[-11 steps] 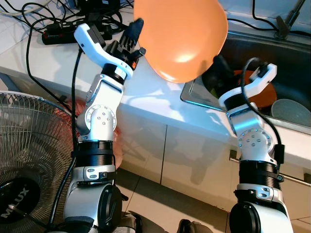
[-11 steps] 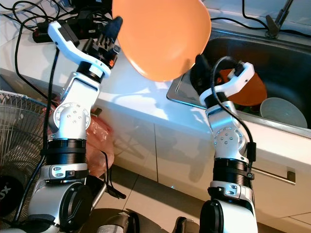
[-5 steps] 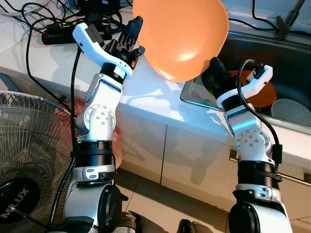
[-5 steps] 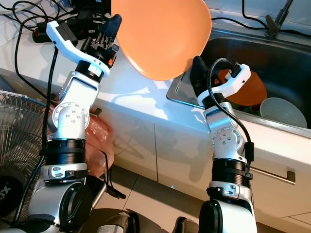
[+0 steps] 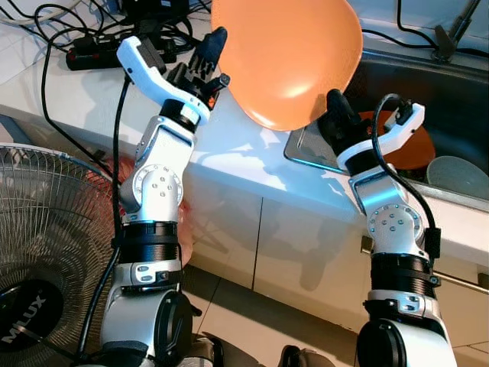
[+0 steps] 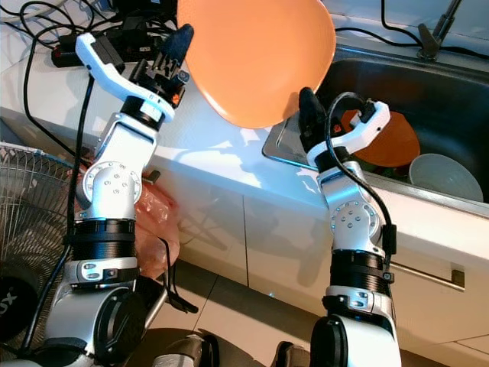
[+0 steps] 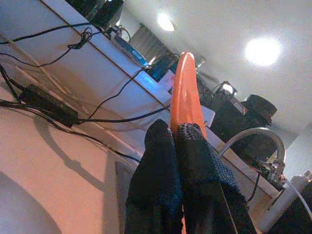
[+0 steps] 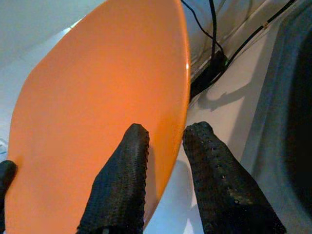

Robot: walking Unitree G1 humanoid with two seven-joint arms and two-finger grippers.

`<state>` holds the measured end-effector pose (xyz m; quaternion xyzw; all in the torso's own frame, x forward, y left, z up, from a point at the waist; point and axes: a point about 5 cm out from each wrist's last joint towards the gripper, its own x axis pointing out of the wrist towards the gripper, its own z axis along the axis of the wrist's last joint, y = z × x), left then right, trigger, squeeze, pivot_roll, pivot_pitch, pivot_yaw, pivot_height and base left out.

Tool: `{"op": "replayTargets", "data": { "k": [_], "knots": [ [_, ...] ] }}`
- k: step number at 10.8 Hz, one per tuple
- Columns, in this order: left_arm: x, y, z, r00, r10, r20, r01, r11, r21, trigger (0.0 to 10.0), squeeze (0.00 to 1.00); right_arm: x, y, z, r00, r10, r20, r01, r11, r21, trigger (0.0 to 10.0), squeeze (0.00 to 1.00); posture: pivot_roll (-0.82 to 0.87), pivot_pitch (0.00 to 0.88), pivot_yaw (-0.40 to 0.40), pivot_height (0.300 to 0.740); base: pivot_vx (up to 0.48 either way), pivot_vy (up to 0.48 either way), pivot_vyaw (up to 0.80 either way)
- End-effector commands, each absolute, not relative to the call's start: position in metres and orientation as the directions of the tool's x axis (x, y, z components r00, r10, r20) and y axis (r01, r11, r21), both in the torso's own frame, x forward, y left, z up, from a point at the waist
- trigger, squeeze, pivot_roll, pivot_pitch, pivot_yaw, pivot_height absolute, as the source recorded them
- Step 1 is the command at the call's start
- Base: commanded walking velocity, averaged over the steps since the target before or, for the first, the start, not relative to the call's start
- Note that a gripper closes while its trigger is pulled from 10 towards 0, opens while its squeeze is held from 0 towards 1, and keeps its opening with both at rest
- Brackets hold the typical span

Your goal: Kitchen organization

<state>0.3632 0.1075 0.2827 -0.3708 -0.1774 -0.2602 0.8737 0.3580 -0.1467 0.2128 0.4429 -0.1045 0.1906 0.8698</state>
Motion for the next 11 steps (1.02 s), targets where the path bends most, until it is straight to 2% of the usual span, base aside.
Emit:
{"op": "replayTargets", "data": {
  "k": [1,3,4,11],
  "knots": [
    [0.3577,0.1074,0.2932,0.766,-0.329,0.553,0.627,0.570,-0.530,10.0,0.00,0.3565,-0.1445,0.2152,0.895,0.253,0.367,-0.446,0.522,0.727,10.0,0.00,0.00,0.130,0.041,0.740,0.000,0.000,0.00],
    [0.3575,0.1073,0.2938,0.763,-0.333,0.554,0.631,0.566,-0.530,10.0,0.00,0.3569,-0.1431,0.2141,0.896,0.253,0.365,-0.444,0.518,0.731,10.0,0.00,0.01,0.126,0.041,0.740,0.000,0.000,0.00],
    [0.3577,0.1066,0.2929,0.763,-0.336,0.552,0.632,0.564,-0.531,10.0,0.00,0.3564,-0.1431,0.2155,0.892,0.248,0.379,-0.453,0.509,0.732,0.0,0.00,0.01,0.126,0.041,0.740,0.000,0.000,0.00],
    [0.3579,0.1033,0.2882,0.772,-0.356,0.527,0.627,0.563,-0.538,10.0,0.00,0.3547,-0.1420,0.2201,0.874,0.254,0.414,-0.486,0.470,0.737,0.0,0.00,0.01,0.141,0.038,0.740,0.000,0.000,0.00]
  ]
}}
